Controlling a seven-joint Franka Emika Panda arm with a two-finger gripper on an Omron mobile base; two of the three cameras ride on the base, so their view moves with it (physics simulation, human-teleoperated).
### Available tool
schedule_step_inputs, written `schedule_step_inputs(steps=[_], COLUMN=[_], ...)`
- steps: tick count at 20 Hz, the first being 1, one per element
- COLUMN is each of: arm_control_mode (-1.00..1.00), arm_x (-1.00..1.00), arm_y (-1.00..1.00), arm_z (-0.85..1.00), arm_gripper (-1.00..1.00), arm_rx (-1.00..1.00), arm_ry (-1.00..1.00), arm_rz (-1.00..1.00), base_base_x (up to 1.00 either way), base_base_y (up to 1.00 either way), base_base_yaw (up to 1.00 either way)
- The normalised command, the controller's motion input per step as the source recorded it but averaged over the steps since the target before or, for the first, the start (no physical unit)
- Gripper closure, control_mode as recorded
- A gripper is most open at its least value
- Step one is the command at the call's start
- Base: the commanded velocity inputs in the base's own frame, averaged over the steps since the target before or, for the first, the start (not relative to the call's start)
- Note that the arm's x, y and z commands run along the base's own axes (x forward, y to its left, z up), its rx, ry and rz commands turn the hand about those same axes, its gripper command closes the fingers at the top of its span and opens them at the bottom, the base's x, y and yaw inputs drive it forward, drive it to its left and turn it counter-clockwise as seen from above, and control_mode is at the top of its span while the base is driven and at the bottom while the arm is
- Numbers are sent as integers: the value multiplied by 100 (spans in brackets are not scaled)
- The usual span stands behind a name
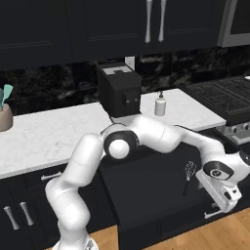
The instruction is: Pick the whisk from the drawer and place it on the counter.
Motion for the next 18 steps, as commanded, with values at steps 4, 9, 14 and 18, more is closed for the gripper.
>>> schedule_step_inputs(steps=[4, 9, 14, 18], arm_control_mode=[-100, -100, -100, -100], arm_x=[1, 22, 25, 11], arm_y=[49, 76, 95, 43], arm_z=[100, 50, -2, -44], arm_gripper=[-100, -100, -100, -100], arm_rx=[4, -9, -28, -11], arm_ry=[-19, -3, 9, 15], arm_rz=[5, 31, 38, 19], base_base_x=[0, 0, 0, 0], base_base_y=[0, 0, 0, 0], base_base_yaw=[0, 0, 0, 0])
